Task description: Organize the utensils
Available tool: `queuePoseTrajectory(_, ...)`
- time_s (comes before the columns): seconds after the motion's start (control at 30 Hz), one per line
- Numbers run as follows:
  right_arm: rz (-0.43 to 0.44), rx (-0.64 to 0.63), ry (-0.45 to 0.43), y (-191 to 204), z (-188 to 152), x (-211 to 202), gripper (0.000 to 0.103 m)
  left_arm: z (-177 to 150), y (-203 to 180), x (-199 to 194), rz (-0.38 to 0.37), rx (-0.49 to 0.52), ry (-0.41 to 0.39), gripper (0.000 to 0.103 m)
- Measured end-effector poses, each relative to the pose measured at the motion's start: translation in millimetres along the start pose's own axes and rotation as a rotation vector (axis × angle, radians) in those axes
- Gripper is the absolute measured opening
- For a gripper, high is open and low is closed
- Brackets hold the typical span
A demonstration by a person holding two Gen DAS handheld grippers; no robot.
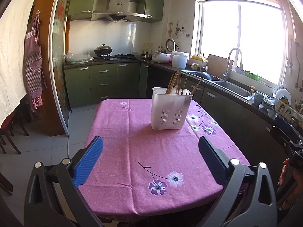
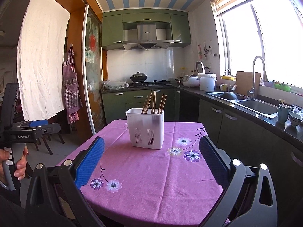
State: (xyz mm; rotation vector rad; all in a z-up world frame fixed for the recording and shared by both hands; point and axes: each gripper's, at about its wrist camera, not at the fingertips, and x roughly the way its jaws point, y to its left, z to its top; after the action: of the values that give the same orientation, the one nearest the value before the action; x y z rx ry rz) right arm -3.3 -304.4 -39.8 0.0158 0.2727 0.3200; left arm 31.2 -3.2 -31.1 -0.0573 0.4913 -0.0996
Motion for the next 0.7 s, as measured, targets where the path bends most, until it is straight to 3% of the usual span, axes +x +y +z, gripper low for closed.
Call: queuePoseTrajectory(0.7,0.021,0.008,0.012,-0.7,3.4,5.7,0.098,0.1,3.2,-0.5,-0.004,0.001,0.002,0.096)
